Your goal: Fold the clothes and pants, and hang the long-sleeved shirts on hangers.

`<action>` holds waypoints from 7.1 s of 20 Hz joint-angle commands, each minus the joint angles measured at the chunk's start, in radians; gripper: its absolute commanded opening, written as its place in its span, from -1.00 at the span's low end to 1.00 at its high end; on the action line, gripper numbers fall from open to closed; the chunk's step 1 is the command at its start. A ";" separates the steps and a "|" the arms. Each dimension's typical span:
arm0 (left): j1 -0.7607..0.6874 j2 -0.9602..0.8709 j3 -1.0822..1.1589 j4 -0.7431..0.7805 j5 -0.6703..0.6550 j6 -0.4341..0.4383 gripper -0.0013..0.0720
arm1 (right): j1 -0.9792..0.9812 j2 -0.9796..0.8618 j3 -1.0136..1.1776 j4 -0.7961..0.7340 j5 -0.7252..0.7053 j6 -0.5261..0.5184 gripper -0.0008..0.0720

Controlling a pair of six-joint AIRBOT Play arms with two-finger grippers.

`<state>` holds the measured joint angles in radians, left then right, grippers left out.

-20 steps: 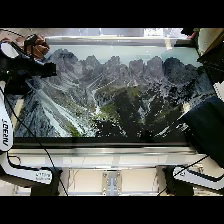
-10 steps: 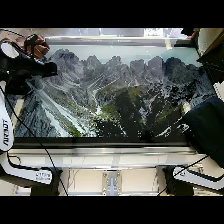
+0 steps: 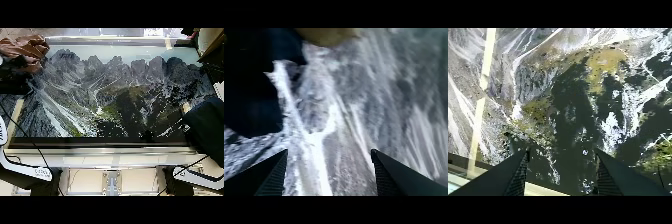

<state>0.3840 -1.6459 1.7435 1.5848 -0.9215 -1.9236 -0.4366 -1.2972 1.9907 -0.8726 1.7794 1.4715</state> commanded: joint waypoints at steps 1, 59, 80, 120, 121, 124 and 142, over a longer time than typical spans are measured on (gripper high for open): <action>0.225 -0.065 0.000 -0.088 -0.043 -0.174 0.67 | 0.001 0.000 0.001 -0.044 -0.023 0.004 0.25; -0.822 -0.005 0.000 -0.378 -0.233 0.226 0.97 | 0.129 -0.220 -0.346 -0.179 -0.211 -0.215 0.26; -0.570 -0.034 -0.412 -0.652 0.185 0.042 0.49 | 0.752 0.080 -1.343 0.345 -0.844 -0.352 0.25; -0.581 -0.181 -0.414 -0.966 0.322 0.136 -0.90 | 1.016 -0.035 -1.290 0.190 -1.300 -0.149 0.51; -0.581 -0.181 -0.414 -0.966 0.319 0.136 -0.90 | 1.016 -0.035 -1.287 0.190 -1.300 -0.149 0.50; -0.581 -0.180 -0.414 -0.965 0.309 0.138 -0.90 | 1.016 -0.035 -1.287 0.187 -1.301 -0.154 -0.32; -0.494 -0.095 -0.414 -0.916 0.166 0.362 -0.90 | 1.019 -0.005 -1.286 0.210 -1.255 -0.200 0.25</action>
<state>-0.1104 -1.7420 1.3300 0.6579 -0.7605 -1.5673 0.5812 -1.2819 0.7044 -0.7181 0.5220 1.3045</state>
